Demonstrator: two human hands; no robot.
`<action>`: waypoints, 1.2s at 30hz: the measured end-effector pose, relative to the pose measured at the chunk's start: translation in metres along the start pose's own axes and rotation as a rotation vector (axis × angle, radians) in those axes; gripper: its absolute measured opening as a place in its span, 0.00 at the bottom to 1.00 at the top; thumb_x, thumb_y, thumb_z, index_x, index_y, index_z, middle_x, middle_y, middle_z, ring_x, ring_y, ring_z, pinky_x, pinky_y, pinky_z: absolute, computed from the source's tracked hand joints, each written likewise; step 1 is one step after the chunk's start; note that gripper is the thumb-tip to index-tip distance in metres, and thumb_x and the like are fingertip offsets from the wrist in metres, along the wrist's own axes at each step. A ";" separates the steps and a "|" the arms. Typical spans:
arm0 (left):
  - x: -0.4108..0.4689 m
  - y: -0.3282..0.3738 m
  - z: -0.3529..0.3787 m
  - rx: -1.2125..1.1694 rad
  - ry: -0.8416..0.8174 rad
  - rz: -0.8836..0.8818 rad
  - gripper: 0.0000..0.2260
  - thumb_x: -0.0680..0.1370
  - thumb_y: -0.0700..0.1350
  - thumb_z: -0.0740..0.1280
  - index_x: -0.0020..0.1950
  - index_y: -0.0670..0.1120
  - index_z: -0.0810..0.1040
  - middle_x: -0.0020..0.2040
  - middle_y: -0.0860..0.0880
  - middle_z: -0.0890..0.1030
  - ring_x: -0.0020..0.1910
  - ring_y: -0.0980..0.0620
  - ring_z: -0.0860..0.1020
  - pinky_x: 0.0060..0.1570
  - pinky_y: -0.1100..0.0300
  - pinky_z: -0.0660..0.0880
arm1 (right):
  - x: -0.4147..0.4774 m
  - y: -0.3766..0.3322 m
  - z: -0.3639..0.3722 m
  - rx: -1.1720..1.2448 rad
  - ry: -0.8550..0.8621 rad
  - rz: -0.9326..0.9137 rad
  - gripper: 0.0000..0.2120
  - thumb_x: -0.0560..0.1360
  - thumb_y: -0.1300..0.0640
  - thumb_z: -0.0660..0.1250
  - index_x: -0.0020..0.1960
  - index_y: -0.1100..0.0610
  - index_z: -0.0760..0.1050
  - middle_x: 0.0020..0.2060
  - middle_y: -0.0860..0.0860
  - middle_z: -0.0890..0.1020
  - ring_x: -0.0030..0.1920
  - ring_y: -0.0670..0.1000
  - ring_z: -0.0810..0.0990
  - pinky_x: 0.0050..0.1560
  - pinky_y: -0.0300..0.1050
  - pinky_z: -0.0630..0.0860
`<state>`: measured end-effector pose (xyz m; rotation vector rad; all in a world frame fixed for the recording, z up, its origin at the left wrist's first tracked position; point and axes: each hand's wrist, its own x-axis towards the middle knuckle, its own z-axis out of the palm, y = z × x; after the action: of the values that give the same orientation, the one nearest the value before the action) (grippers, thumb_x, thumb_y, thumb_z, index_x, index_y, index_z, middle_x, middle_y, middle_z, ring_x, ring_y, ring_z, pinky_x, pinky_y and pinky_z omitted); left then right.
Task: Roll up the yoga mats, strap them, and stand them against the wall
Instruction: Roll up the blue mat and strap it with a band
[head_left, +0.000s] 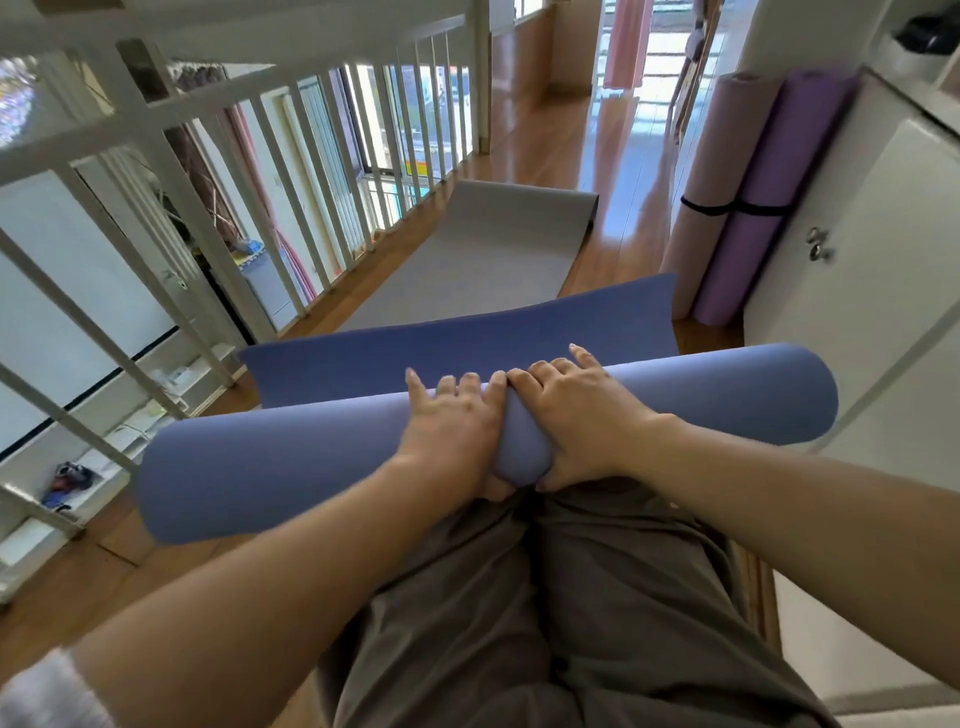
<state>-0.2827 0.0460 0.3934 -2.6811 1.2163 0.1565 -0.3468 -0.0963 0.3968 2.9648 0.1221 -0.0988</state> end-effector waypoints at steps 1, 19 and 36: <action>-0.005 0.002 0.007 0.025 0.048 -0.003 0.49 0.67 0.67 0.69 0.77 0.48 0.48 0.73 0.45 0.63 0.71 0.43 0.64 0.71 0.36 0.52 | 0.001 0.000 0.000 -0.008 0.000 -0.012 0.51 0.61 0.31 0.70 0.74 0.56 0.57 0.64 0.53 0.72 0.63 0.55 0.72 0.73 0.57 0.54; -0.015 -0.012 -0.028 -0.071 -0.110 0.141 0.45 0.66 0.69 0.70 0.75 0.51 0.56 0.67 0.47 0.64 0.65 0.45 0.64 0.65 0.49 0.64 | 0.006 0.013 -0.028 0.303 -0.344 -0.067 0.44 0.56 0.36 0.78 0.66 0.49 0.65 0.59 0.47 0.77 0.56 0.50 0.76 0.58 0.44 0.73; -0.007 -0.004 -0.005 0.035 0.014 0.085 0.52 0.67 0.70 0.68 0.78 0.51 0.40 0.73 0.43 0.62 0.71 0.41 0.62 0.71 0.37 0.51 | 0.012 0.013 -0.026 0.197 -0.269 0.040 0.47 0.57 0.36 0.78 0.68 0.52 0.63 0.61 0.49 0.74 0.60 0.52 0.74 0.64 0.50 0.69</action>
<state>-0.2843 0.0528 0.3997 -2.6065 1.3256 0.1271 -0.3319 -0.1033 0.4234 3.1096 0.0191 -0.5302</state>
